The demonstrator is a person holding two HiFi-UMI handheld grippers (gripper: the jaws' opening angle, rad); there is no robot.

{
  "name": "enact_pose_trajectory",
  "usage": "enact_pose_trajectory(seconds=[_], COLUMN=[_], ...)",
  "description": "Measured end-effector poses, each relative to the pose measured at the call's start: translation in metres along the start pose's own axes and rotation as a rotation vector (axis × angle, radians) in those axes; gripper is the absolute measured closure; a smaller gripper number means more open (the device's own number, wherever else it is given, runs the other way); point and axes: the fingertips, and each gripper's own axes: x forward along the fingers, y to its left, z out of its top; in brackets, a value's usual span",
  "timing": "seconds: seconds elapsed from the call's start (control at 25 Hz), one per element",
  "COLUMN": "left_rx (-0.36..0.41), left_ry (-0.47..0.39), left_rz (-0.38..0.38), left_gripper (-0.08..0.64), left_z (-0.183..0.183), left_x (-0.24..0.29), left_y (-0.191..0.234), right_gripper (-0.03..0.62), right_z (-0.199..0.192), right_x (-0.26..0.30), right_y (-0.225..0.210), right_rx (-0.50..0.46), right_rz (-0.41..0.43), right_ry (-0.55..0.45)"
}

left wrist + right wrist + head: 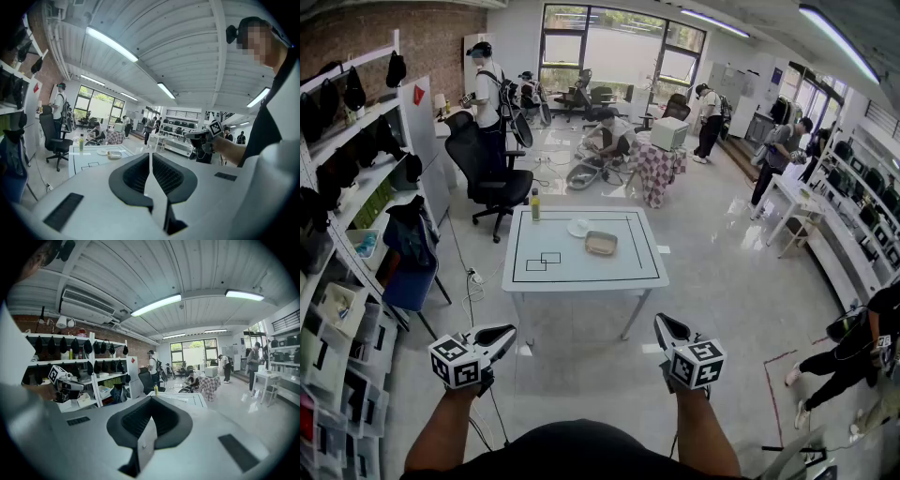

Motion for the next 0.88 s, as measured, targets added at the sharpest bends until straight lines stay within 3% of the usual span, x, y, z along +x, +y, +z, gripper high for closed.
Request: enact_pose_trajectory(seconds=[0.6, 0.88], left_rx=[0.0, -0.016], left_ry=[-0.023, -0.011], left_rz=[-0.002, 0.0], left_gripper=[0.522, 0.522], left_z=[0.002, -0.006], left_x=[-0.022, -0.018], left_y=[0.001, 0.005], right_gripper=[0.578, 0.578], right_z=[-0.001, -0.008], right_x=[0.004, 0.005], right_y=[0.036, 0.027], right_rx=[0.018, 0.044], right_rz=[0.031, 0.017], right_ry=[-0.026, -0.011])
